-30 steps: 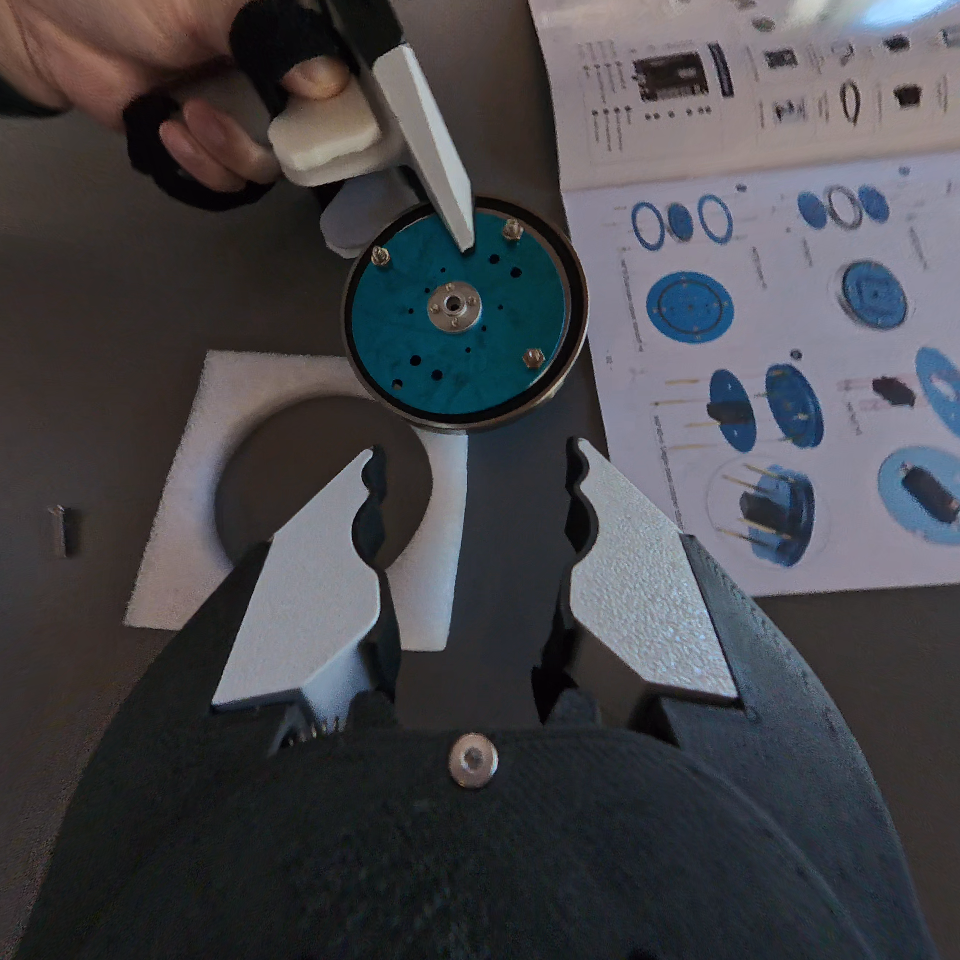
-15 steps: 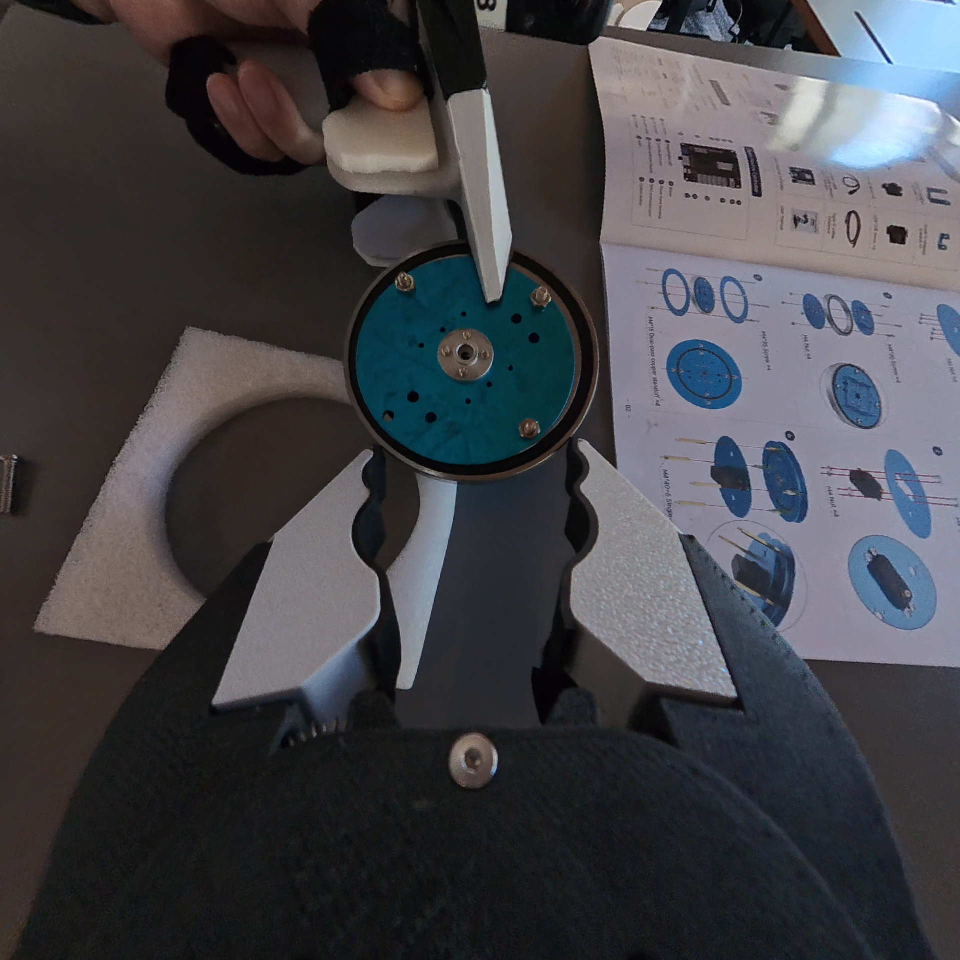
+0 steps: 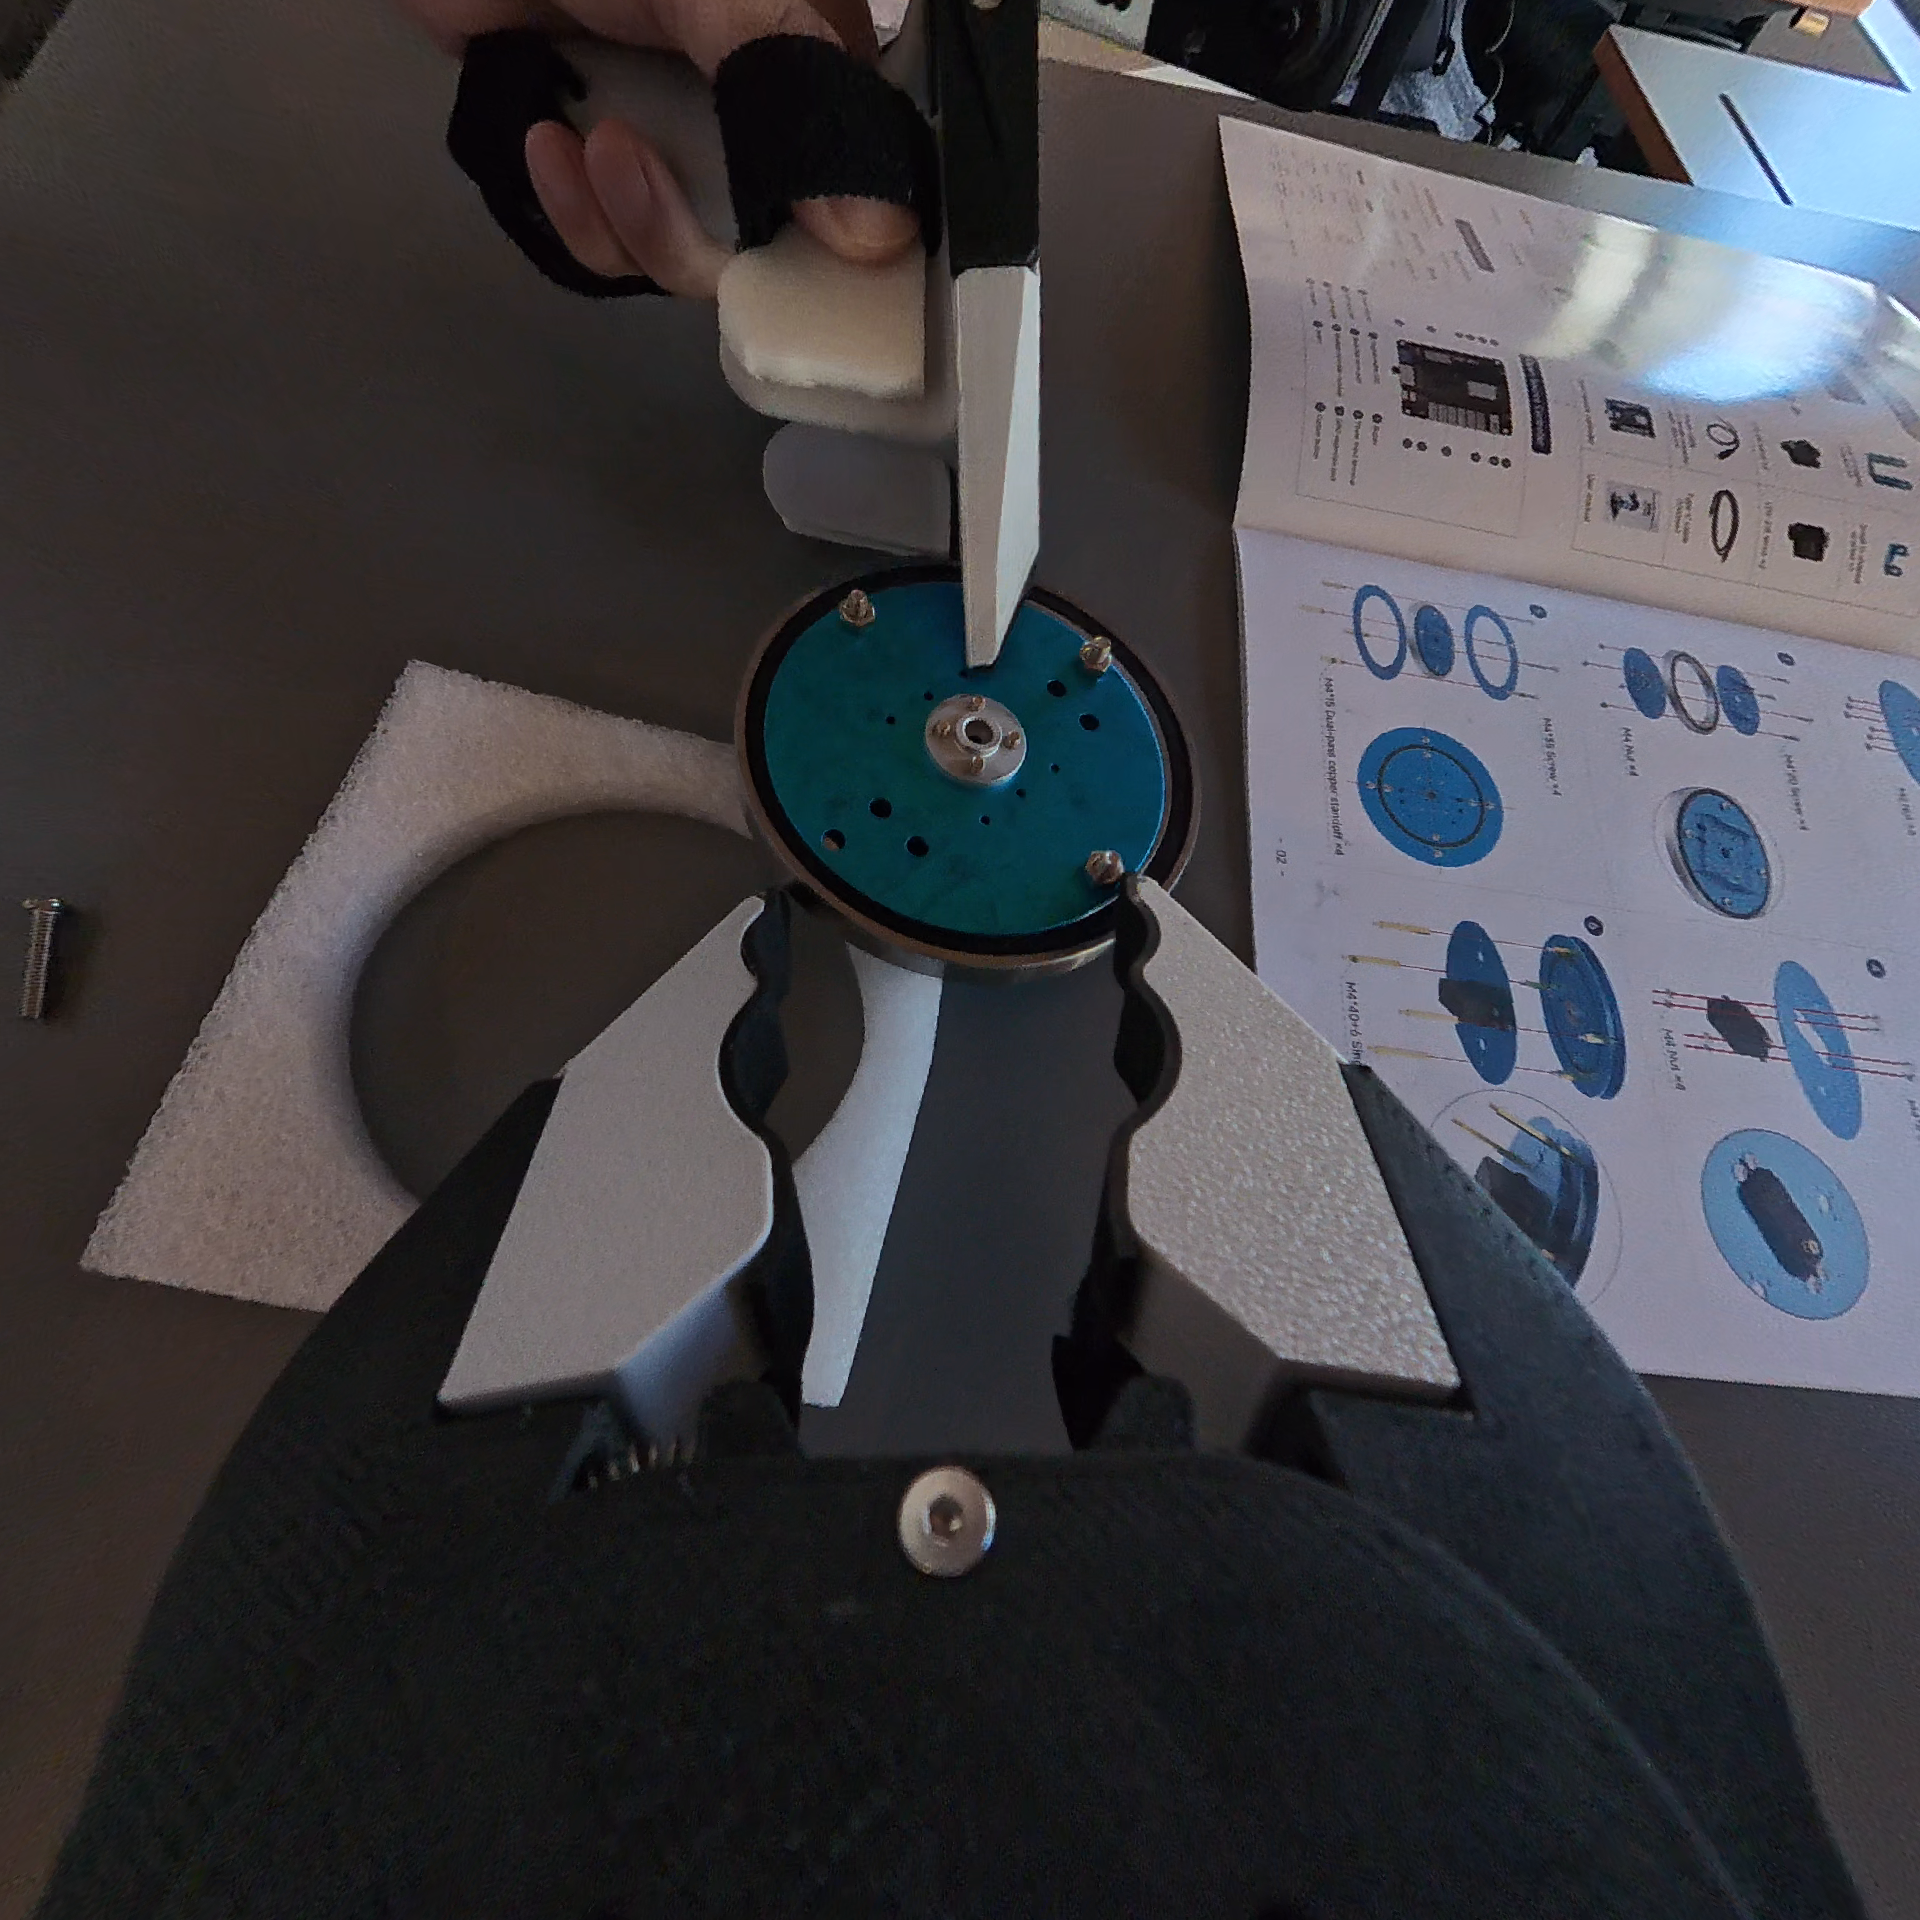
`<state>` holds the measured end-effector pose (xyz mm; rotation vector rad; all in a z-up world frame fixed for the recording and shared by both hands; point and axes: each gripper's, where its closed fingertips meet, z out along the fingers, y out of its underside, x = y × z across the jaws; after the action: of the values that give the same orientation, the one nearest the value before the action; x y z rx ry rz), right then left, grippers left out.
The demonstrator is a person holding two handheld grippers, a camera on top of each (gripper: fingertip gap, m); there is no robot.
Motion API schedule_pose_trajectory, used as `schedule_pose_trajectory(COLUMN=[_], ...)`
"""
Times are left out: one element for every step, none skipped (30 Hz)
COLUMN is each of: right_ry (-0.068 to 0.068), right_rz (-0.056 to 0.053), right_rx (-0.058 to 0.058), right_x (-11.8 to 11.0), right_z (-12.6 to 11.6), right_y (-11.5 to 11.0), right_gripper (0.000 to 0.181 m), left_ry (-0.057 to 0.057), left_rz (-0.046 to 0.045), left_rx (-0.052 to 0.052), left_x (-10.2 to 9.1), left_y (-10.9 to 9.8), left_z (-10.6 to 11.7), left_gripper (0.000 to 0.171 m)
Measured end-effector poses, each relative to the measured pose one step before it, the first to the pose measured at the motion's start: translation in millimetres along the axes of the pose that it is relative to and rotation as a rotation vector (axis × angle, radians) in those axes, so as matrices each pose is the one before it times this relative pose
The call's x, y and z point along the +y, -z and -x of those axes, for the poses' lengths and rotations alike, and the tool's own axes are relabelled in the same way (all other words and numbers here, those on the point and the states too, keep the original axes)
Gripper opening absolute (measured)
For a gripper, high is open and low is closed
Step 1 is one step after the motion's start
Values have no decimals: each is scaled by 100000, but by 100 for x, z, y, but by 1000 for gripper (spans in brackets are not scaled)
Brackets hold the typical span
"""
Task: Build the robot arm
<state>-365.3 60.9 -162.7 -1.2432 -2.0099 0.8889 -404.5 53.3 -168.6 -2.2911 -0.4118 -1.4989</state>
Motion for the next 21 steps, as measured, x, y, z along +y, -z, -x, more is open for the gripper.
schedule_pose_trajectory(right_ry=[-527,-732,-796,-777,-731,-466,-240,-25,-157,-471,-961,-1215,-1050,-1025,-631,197,938,1510,1501,605,-148], right_rz=[-164,-248,-869,-878,-659,-671,-203,-690,-830,-526,-434,-275,87,100,34,29,-197,-647,-943,-845,-638], right_rx=[-298,-259,-627,-828,-483,49,-361,-641,-414,-211,51,609,215,-420,156,668,873,866,67,-1805,-4633], right_x=[48,43,-59,-77,-33,-40,47,-3,-26,9,-4,14,94,94,49,-5,-124,-325,-593,-770,-847], right_z=[-10,-42,25,63,1,-61,6,90,48,2,-83,-214,-175,-60,-116,-141,-60,112,430,982,1771], right_y=[11,7,33,51,50,50,31,34,36,5,17,13,-6,19,76,187,330,502,657,760,768], right_gripper=[62,63,63,64,64,66,69,69,69,71,73,75,78,78,79,80,80,78,75,70,60], left_ry=[464,81,330,-164,-387,-1,-326,-944,-1368,-1267,-1713,-2642,-3694,-5349,-6488,-7236,-8726,-9292,-8376,-7226,-6885], left_rz=[-36,-1169,-698,-633,-17,464,299,-35,96,625,707,1299,1418,164,-826,-2107,-3436,-3506,-3082,-2100,-1723], left_rx=[484,526,-182,215,98,290,1402,1693,793,325,-25,-837,-1546,-1541,-2286,-2496,-2622,-2538,-2286,-1503,-1089], left_x=[-110,-259,-171,-129,-10,89,48,-2,120,245,304,377,401,278,211,52,-160,-175,-125,14,108], left_y=[139,192,256,238,197,191,218,228,211,173,171,193,287,361,441,524,528,444,356,317,337], left_z=[-125,-88,55,20,58,48,-133,-185,-70,26,38,91,123,-3,5,-61,-158,-319,-474,-703,-928], left_gripper=[28,29,30,30,30,30,31,34,35,34,34,34,36,38,39,39,40,41,45,48,48])
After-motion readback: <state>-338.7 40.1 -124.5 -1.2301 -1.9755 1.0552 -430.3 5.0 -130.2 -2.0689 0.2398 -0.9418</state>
